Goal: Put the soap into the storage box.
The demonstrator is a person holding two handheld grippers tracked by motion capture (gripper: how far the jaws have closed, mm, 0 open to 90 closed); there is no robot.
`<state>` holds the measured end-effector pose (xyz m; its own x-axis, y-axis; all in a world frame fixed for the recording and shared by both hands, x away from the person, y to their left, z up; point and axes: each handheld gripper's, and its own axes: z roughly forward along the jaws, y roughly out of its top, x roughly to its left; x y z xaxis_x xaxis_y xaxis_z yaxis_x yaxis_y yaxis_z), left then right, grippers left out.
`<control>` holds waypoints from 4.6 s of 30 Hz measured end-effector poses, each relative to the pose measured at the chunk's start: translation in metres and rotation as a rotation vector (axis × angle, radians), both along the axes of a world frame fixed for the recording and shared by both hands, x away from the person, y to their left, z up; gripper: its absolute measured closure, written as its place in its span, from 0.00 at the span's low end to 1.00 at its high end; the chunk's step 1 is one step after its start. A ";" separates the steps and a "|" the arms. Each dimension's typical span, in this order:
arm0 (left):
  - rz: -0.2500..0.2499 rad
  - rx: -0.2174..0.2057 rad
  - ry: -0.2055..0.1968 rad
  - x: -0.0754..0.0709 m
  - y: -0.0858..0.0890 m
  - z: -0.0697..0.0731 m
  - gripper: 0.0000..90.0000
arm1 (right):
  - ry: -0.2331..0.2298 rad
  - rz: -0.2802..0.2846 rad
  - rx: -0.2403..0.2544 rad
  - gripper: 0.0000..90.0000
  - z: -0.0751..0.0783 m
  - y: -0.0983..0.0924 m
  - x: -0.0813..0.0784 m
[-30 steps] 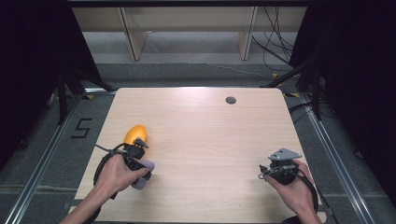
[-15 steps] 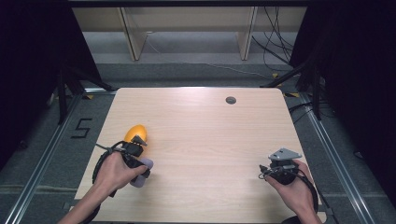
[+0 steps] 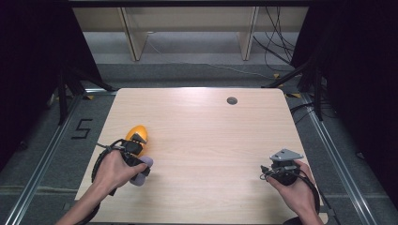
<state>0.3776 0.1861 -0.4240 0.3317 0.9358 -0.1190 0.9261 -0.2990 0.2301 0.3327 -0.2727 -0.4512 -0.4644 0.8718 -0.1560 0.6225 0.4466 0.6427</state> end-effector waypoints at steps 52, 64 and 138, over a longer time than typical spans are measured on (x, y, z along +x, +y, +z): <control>0.017 0.003 -0.058 0.024 0.015 0.028 0.55 | 0.003 -0.004 0.003 0.55 0.000 -0.001 0.000; 0.033 0.001 -0.068 0.029 0.019 0.033 0.55 | 0.002 -0.005 0.004 0.55 0.000 -0.001 0.000; 0.163 -0.003 -0.089 0.068 0.039 0.037 0.55 | 0.000 -0.006 0.008 0.55 0.001 0.000 0.000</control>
